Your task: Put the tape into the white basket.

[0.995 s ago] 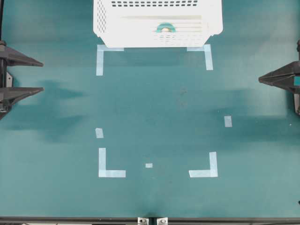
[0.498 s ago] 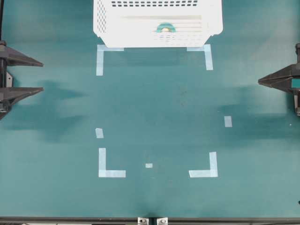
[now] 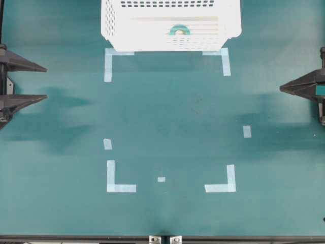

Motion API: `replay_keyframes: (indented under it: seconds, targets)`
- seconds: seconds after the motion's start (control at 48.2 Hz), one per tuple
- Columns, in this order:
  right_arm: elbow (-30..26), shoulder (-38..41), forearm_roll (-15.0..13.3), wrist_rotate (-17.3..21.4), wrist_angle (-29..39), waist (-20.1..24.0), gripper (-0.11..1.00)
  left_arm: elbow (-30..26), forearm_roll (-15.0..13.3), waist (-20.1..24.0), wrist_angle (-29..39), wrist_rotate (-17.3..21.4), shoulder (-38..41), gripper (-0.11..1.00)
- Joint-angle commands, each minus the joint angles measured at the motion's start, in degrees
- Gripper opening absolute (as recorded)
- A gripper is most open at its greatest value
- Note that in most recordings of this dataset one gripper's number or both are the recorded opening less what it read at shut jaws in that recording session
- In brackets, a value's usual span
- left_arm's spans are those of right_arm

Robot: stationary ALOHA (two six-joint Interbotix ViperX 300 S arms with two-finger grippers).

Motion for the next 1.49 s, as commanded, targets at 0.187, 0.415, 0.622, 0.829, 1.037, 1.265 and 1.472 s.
replay_keyframes:
  seconds: [0.187,0.415,0.622,0.829,1.037,1.265,1.472]
  targets:
    - [-0.5,0.4,-0.1,0.1,-0.6,-0.1,0.0,-0.7,0.0,0.3,-0.5,0.1,0.4,0.88]
    - [-0.2,0.4,-0.1,0.2,-1.1,-0.1,0.0,-0.7,0.0,0.3,-0.4,0.1,0.4,0.88]
    - [1.6,0.4,0.0,0.2,-4.0,-0.1,0.0,-0.7,0.1,0.3,-0.4,0.0,0.4,0.88]
    - [4.7,0.4,0.0,0.3,-9.2,-0.1,0.0,-0.7,0.1,0.3,-0.5,0.0,0.4,0.88]
    - [6.4,0.4,0.0,0.3,-12.7,-0.2,0.0,-0.7,0.0,0.3,-0.5,0.0,0.4,0.88]
    - [6.4,0.4,0.0,0.2,-12.7,-0.1,0.0,-0.7,0.1,0.3,-0.4,0.0,0.4,0.88]
    - [6.3,0.4,-0.4,-0.4,-13.0,-0.1,0.0,-0.7,0.0,0.3,-0.5,0.0,0.4,0.88]
